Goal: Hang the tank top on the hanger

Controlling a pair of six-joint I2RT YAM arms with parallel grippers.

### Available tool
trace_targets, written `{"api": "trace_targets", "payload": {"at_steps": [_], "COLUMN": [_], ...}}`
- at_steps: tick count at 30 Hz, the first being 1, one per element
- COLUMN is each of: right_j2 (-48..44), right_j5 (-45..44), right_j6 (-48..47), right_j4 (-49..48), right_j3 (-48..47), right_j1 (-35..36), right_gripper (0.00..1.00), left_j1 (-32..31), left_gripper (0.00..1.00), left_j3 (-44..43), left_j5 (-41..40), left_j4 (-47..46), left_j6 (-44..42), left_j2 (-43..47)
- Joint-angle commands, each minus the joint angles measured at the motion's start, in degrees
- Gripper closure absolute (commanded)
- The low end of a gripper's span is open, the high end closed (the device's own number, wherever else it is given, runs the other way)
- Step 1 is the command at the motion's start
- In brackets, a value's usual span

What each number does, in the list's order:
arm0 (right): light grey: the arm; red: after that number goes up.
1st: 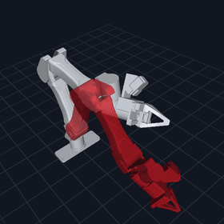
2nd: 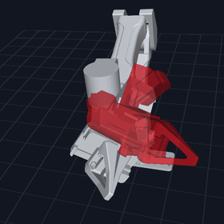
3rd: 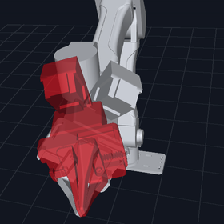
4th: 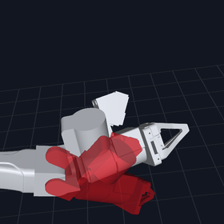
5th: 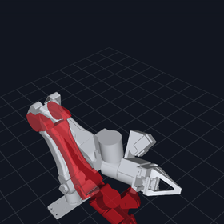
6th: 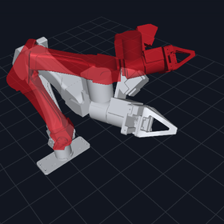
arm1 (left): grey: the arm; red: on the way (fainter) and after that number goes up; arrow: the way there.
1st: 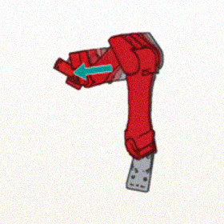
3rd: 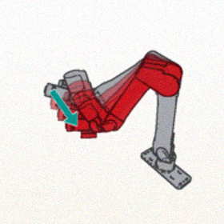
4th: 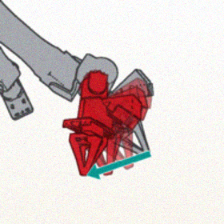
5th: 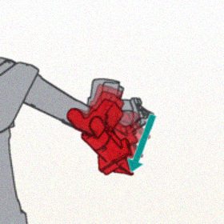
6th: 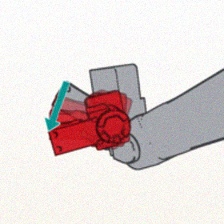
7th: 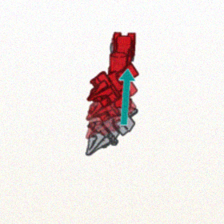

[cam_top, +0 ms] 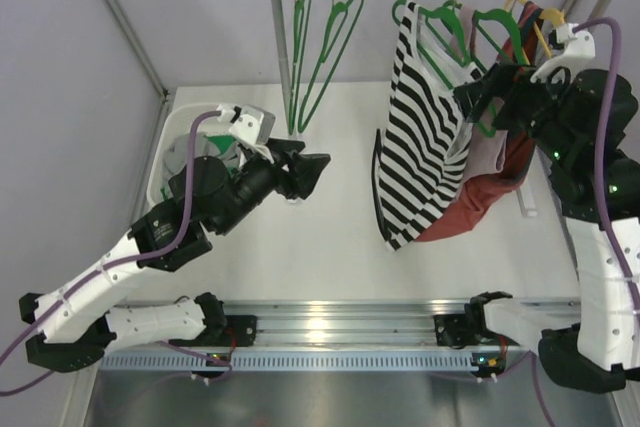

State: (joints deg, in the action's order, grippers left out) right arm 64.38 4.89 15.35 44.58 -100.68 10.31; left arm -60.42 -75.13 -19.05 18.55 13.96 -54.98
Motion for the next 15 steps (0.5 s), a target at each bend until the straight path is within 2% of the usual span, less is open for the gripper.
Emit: {"api": "trace_targets", "payload": {"at_steps": [1,7,15], "right_j2": [-4.96,-14.44,-27.80], "right_j5": [4.06,9.43,10.14], "right_j6": [0.55,3.01,4.77], "right_j4": [0.60,1.30,2.27], "right_j3": [3.47,13.92,32.62], "right_j1": [-0.64,-0.64,-0.64], "right_gripper": [0.01,0.00,0.00], "left_j1": [-0.05,-0.05,-0.05], "left_gripper": [0.37,0.37,0.38], "left_j3": [0.86,4.20,12.71], "left_j5": [-1.60,-4.06,-7.05], "left_j4": [-0.09,0.88,1.67], "left_j6": [0.98,3.18,7.75], "left_j2": [1.72,2.77,5.06]}}
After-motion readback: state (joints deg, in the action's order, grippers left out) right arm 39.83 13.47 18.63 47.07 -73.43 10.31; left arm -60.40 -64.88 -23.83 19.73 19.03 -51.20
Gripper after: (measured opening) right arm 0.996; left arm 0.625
